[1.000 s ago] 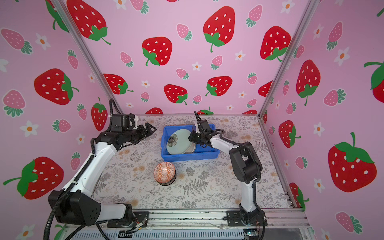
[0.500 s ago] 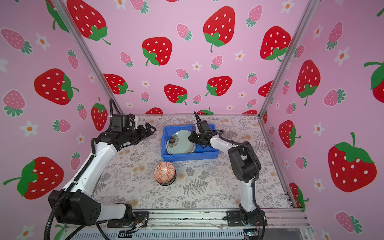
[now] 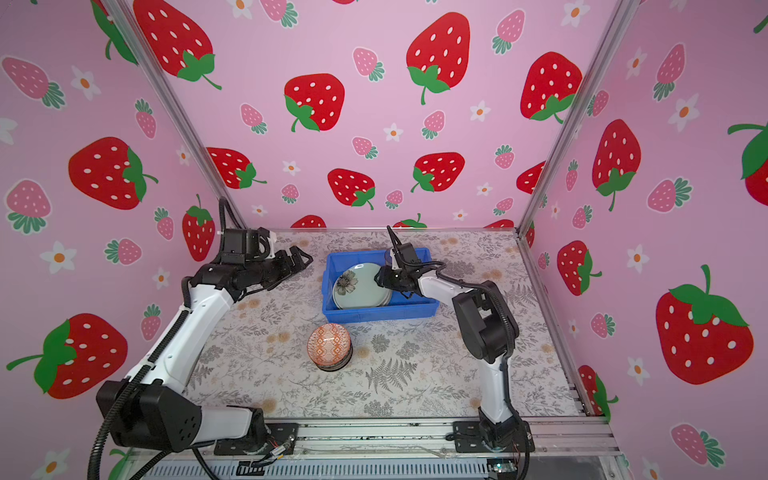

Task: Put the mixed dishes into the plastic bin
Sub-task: 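Open both grippers and raise them away from the bin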

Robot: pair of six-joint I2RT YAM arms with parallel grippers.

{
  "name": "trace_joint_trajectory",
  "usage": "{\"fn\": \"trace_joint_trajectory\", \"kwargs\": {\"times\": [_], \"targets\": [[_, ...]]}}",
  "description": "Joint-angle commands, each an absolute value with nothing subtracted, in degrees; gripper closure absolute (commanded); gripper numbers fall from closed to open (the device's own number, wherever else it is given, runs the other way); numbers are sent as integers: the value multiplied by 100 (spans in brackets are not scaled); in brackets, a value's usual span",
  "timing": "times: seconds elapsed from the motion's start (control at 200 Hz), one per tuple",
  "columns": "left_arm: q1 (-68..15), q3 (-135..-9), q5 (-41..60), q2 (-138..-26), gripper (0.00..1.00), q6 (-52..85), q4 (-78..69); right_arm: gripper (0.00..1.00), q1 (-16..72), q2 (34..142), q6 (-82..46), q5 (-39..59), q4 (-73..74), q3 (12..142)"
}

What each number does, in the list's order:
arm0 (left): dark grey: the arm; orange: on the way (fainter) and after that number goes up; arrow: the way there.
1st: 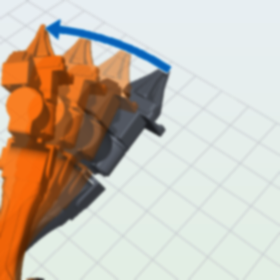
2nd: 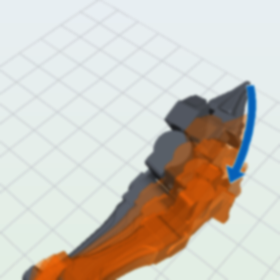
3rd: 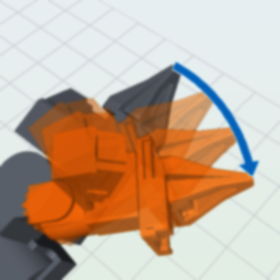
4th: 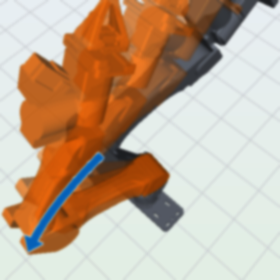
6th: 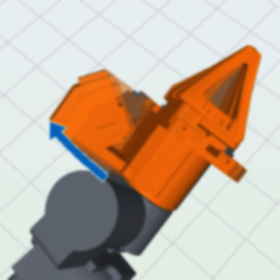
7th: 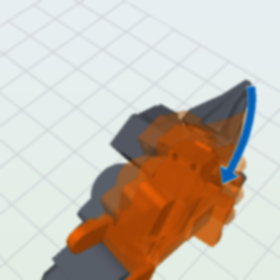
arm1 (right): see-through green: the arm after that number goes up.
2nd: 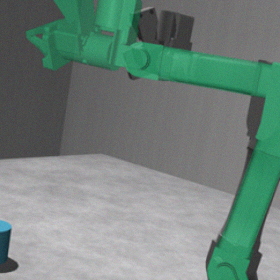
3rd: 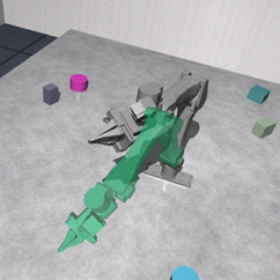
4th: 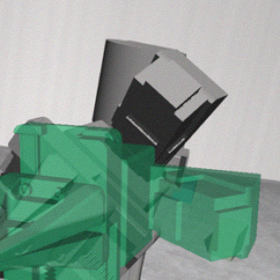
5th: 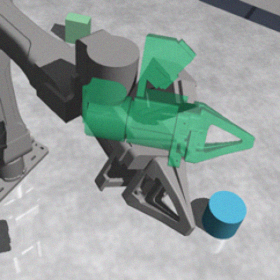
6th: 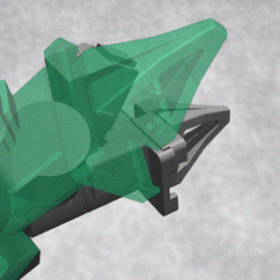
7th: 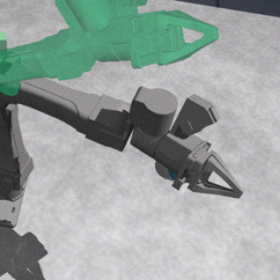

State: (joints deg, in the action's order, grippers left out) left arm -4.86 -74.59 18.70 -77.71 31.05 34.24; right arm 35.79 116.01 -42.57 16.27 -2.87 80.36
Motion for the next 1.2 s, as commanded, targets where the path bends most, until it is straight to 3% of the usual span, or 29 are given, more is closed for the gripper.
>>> {"fn": "trace_joint_trajectory", "kwargs": {"times": [0.0, 0.725, 1.196], "targets": [[-457, -7443, 1968, -7795, 1, 3023, 3365, 49, 3639, 11632, -4145, 1613, -155, 8042], [-448, -7451, 1960, -7822, 1, 3015, 3388, 35, 3642, 11542, -3832, 1186, -382, 8044], [-448, -7459, 1706, -7791, 1, 2976, 3489, 29, 3647, 10679, -3490, 585, -583, 7966]]}}
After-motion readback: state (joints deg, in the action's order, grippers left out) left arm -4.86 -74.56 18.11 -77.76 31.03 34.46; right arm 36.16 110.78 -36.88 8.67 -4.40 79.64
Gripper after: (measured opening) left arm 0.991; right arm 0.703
